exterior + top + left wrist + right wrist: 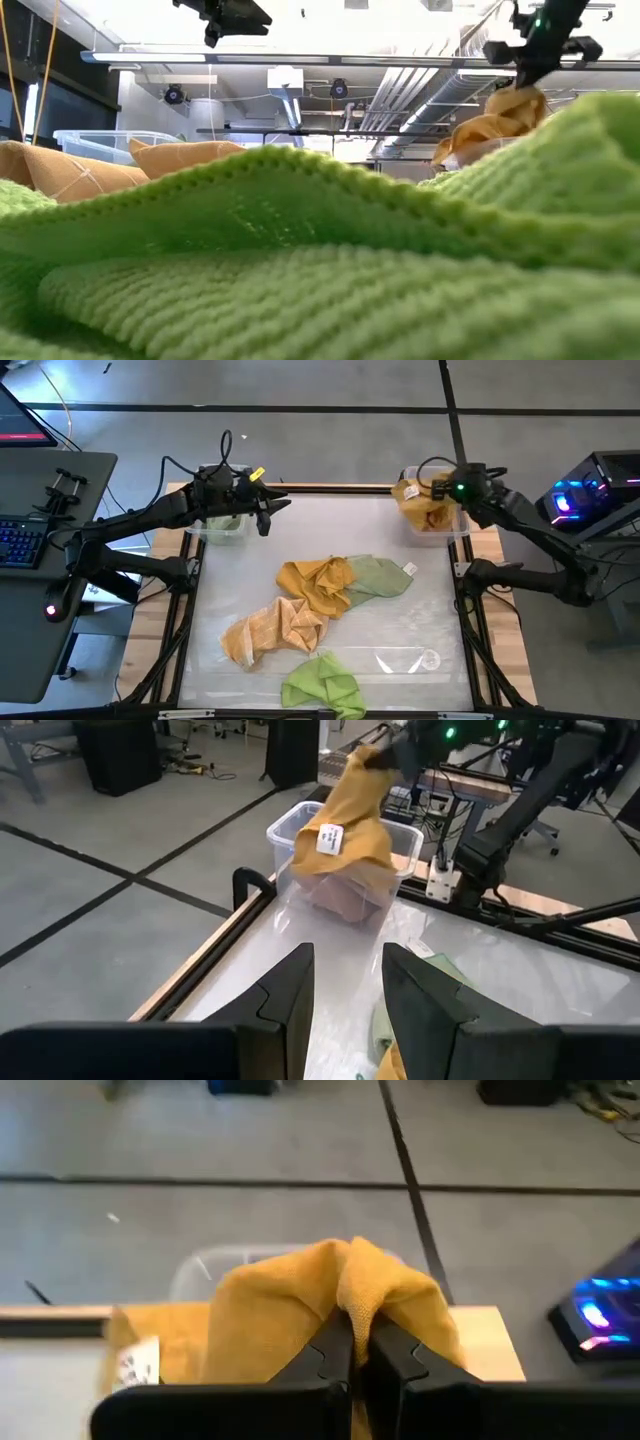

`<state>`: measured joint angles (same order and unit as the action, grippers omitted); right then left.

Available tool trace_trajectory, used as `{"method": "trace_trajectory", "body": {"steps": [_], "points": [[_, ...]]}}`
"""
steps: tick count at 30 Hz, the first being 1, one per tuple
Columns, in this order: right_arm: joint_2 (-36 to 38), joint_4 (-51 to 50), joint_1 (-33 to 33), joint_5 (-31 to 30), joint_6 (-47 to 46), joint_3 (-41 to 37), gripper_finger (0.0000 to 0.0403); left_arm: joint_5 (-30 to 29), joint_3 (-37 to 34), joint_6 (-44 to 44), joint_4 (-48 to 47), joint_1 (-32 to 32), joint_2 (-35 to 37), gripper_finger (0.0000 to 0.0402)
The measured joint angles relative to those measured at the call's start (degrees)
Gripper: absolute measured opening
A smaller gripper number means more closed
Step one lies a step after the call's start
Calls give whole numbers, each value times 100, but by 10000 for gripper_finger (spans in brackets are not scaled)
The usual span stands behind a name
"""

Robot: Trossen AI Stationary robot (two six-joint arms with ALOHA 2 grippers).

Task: Sort towels by color in basket
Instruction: Put the yellow kitchen towel into the right transparent bin

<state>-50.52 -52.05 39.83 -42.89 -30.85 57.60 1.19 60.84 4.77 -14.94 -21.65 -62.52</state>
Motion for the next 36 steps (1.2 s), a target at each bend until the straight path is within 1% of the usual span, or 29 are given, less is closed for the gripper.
{"method": "trace_trajectory", "body": {"steps": [6,10,14,18,22,26,28,30,32,34,36], "points": [[-555,-252,290,61,-17,-396,0,-7,0,15,0,0,0,106],[-1076,-271,516,458,157,-628,4,-28,0,116,4,0,0,106],[-1568,-251,684,733,190,-690,19,-37,0,116,7,0,0,106],[-1775,-502,744,654,257,-644,49,-37,0,118,8,0,0,106],[-1720,-1007,753,1039,521,-386,101,-38,0,259,7,0,2,106],[-1581,-1497,757,1356,671,132,161,-39,0,266,-2,0,2,106],[-1551,-1794,757,1487,660,444,184,-39,0,267,-13,2,2,106],[-1543,-2082,757,1516,465,769,199,-37,0,269,-13,0,2,106],[-1542,-2191,757,1609,273,1014,205,-39,0,269,-13,2,2,106],[-1542,-2034,755,1839,246,1166,207,-39,0,269,-15,2,2,106],[-1539,-1656,755,2249,317,1199,207,-38,0,269,-15,1,2,106]]}}
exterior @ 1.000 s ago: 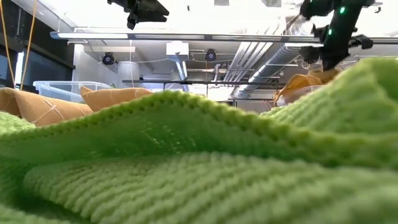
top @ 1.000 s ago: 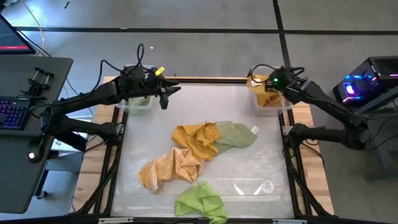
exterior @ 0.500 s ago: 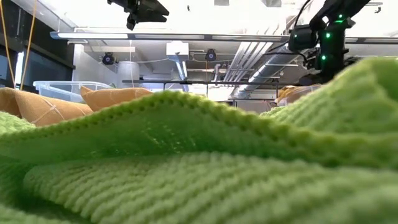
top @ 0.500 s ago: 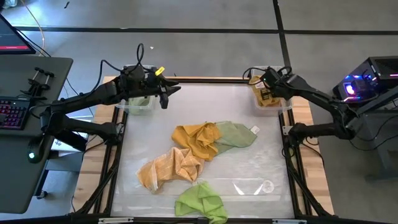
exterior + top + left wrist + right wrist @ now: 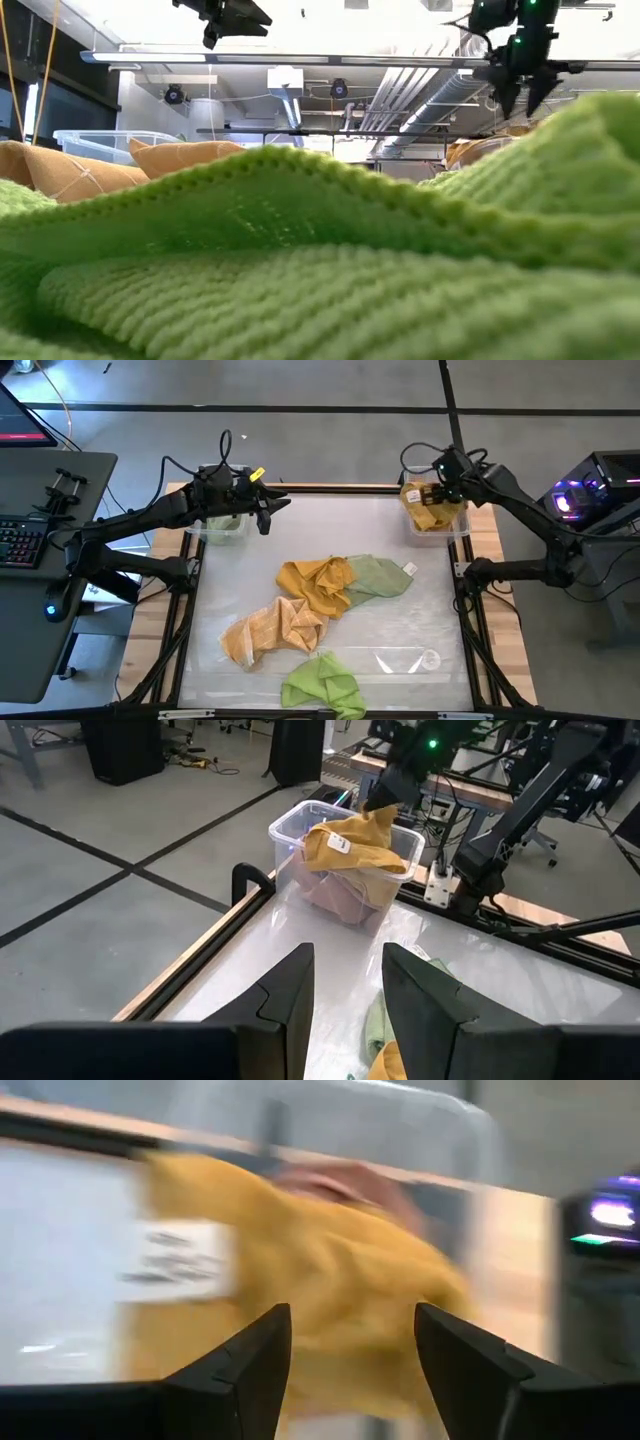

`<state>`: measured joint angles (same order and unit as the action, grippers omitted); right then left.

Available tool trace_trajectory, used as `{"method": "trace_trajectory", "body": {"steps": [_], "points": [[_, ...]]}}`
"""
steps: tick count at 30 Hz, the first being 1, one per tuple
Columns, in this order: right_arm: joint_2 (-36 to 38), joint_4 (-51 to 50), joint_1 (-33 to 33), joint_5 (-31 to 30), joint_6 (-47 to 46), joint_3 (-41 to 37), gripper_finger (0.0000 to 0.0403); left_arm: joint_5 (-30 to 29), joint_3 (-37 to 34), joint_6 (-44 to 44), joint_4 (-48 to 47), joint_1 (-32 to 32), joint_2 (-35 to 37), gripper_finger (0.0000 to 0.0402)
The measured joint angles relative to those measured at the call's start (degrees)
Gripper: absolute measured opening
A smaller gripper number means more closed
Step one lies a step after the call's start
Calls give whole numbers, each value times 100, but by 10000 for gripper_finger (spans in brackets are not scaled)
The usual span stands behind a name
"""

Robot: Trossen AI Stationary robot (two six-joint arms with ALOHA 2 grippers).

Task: Sort towels by color in basket
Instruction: Put the yellow kitchen towel into the right transparent bin

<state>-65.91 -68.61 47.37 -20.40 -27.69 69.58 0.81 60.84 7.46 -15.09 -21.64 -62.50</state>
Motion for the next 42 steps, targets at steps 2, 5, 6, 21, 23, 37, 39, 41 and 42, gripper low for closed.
{"method": "trace_trajectory", "body": {"steps": [2,5,6,21,23,37,39,41,42], "points": [[-2,598,-2,530,170,-66,206,1,0,-1,0,1,0,106],[-24,1471,-4,1303,264,-387,192,-1,0,-1,-2,1,0,106],[-47,1727,-4,1471,246,-527,185,-1,0,-1,-4,-1,0,106],[-112,2525,211,328,-1024,-2584,92,-1,0,-1,-9,-1,0,106],[-98,2796,210,448,-1135,-2778,88,-1,0,-4,-7,-1,0,106],[-35,1304,212,326,-287,-1008,85,0,0,-4,-7,-1,2,106],[-26,813,210,162,-215,-640,85,-1,0,-4,-7,-1,2,106],[-33,446,210,-43,-169,-472,85,0,0,-6,-7,-1,2,106],[-33,422,212,-51,-162,-468,84,0,0,-6,-7,-1,2,106]]}}
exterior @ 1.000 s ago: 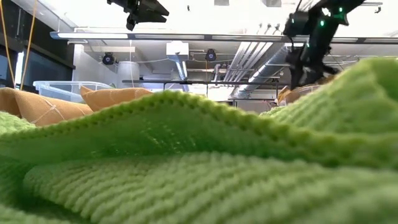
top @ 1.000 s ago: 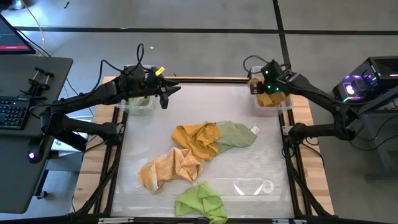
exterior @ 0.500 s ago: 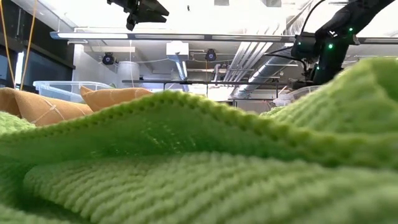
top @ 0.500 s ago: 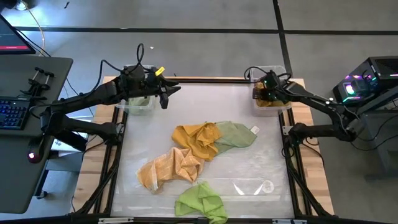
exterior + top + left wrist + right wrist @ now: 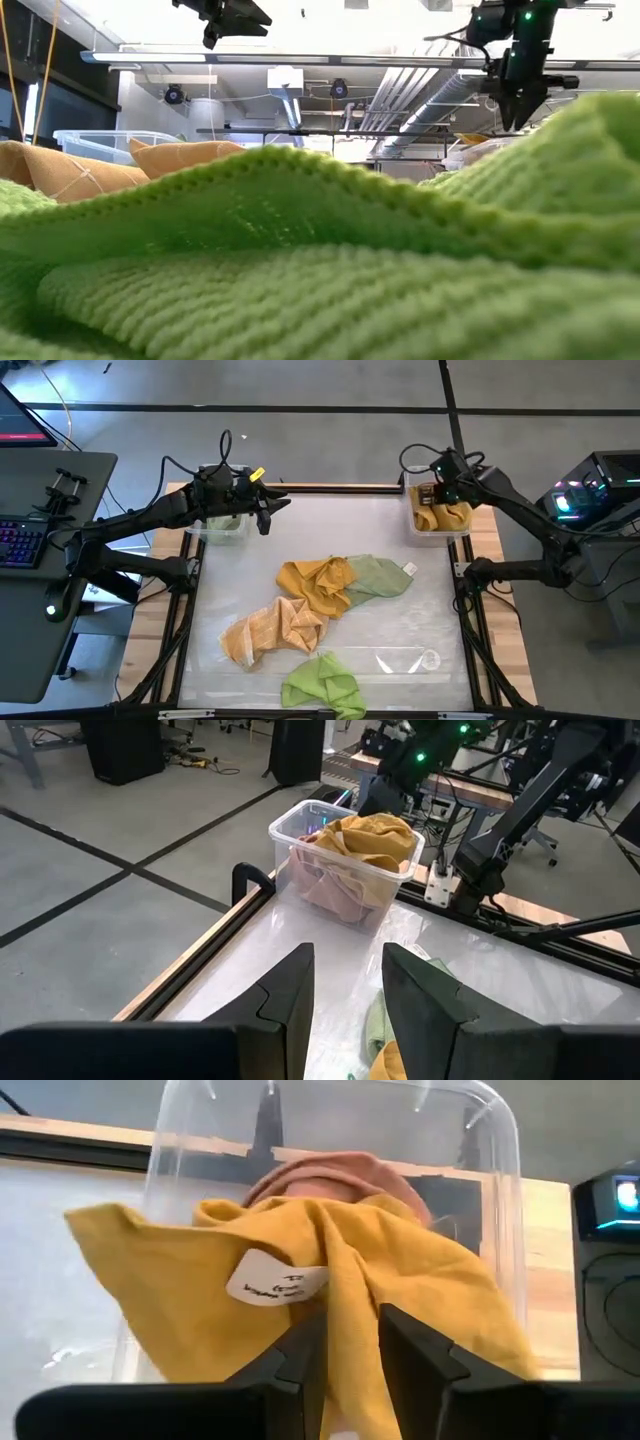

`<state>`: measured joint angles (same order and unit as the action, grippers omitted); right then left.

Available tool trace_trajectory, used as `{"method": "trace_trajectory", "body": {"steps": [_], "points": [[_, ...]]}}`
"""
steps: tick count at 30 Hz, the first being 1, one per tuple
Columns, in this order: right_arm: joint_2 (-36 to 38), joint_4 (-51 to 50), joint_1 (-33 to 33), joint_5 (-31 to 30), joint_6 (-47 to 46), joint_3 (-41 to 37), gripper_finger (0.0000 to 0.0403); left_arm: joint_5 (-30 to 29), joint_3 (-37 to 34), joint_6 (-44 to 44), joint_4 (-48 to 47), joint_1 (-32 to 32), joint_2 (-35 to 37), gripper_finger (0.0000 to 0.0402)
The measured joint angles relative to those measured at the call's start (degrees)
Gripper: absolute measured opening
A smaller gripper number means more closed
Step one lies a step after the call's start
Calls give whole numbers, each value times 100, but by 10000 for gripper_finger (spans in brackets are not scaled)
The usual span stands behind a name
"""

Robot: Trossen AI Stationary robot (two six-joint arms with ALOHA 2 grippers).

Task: Sort towels by color in basket
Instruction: Put the yellow kitchen towel into the right transparent bin, then put the green microfiber towel into the left transparent bin

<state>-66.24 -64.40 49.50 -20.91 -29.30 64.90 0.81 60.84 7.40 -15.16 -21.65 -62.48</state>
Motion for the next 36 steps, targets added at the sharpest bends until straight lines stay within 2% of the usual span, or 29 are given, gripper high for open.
{"method": "trace_trajectory", "body": {"steps": [5,10,15,20,25,28,33,36], "points": [[-121,-253,-20,-602,94,-430,75,1,0,-2,-1,0,0,106],[-287,325,3,-739,218,-1168,62,1,0,-2,-2,0,0,106],[-391,633,-37,-927,217,-1528,57,1,0,0,-2,2,0,106],[-385,576,-37,-995,264,-1500,57,1,0,-3,-2,0,0,106],[-358,164,-37,-991,237,-1080,59,1,0,-5,-2,0,0,106],[-199,14,-35,-885,237,-854,75,2,0,-7,-29,1,0,106],[302,-42,-37,-783,365,-365,132,1,0,-9,-211,40,0,106],[653,89,-40,-136,464,-79,162,1,0,-13,-369,106,0,106]]}}
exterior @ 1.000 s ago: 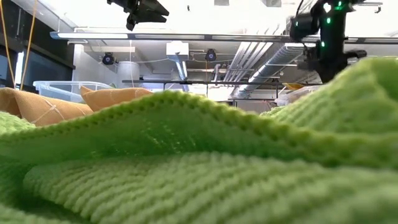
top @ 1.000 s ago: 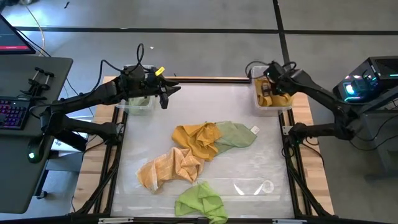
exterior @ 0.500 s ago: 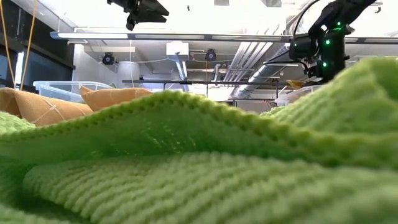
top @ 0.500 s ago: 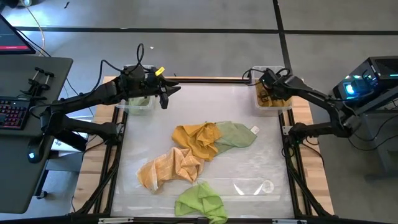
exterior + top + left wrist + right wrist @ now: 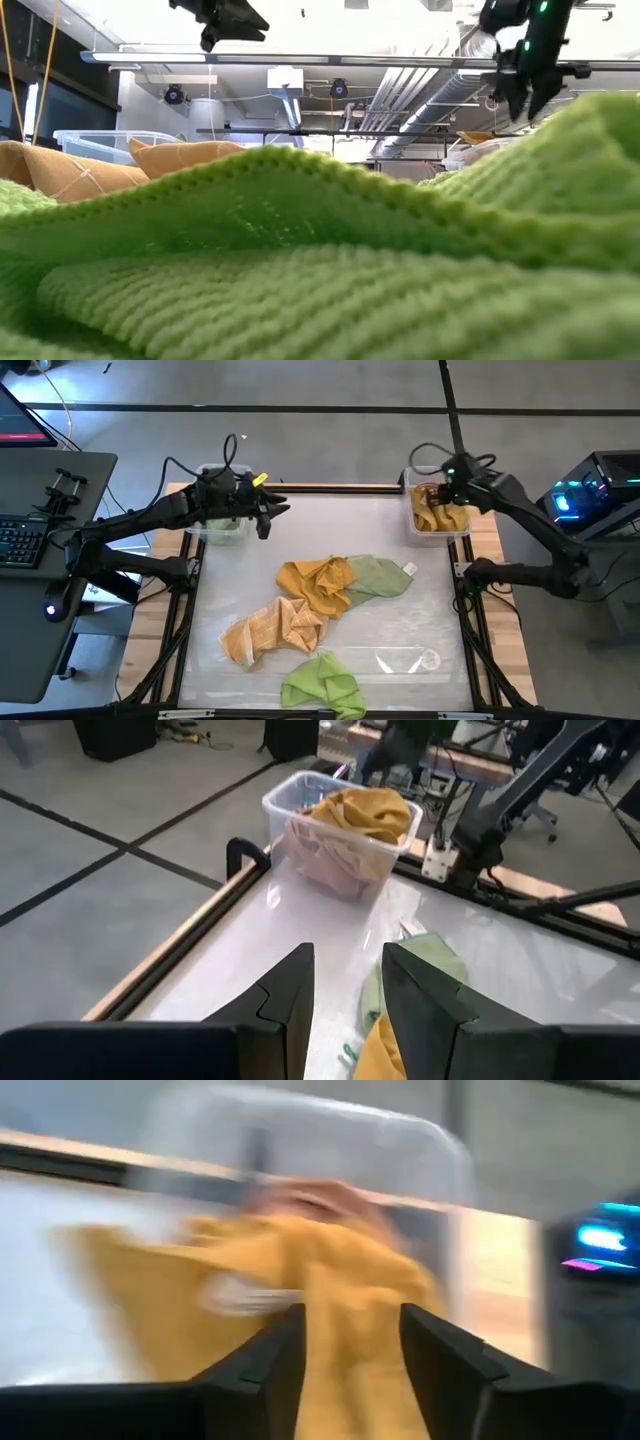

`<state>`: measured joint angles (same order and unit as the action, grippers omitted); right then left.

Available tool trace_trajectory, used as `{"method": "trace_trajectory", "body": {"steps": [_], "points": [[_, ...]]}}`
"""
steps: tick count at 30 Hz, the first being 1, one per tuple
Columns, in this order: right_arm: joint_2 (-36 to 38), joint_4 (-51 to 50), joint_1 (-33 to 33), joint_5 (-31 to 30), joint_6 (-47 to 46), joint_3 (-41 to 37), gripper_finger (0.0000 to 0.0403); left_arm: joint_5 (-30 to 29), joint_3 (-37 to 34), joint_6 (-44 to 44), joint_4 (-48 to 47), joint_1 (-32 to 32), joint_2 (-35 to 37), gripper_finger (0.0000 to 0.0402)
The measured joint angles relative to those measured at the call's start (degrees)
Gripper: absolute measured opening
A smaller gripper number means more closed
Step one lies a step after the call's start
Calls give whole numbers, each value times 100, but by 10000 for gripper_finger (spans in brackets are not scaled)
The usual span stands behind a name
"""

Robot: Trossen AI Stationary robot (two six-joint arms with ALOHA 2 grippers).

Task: Sort towels by color in basket
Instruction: Put the green microfiber towel into the left transparent bin

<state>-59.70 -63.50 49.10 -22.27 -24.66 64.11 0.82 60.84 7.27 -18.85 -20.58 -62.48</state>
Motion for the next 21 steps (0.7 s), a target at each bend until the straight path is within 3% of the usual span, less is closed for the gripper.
{"method": "trace_trajectory", "body": {"steps": [3,6,11,15,21], "points": [[380,488,-141,1015,8,71,179,-138,2,-57,-93,123,-44,106],[653,985,-719,1515,-24,71,183,-315,2,-203,-107,300,-138,106],[658,1412,-2294,1619,160,73,179,-367,2,-292,-94,513,-408,106],[197,1444,-3475,1585,224,73,179,-358,2,-286,-57,624,-663,106],[-1074,1335,-4289,1705,675,73,178,-339,2,-287,-37,811,-891,106]]}}
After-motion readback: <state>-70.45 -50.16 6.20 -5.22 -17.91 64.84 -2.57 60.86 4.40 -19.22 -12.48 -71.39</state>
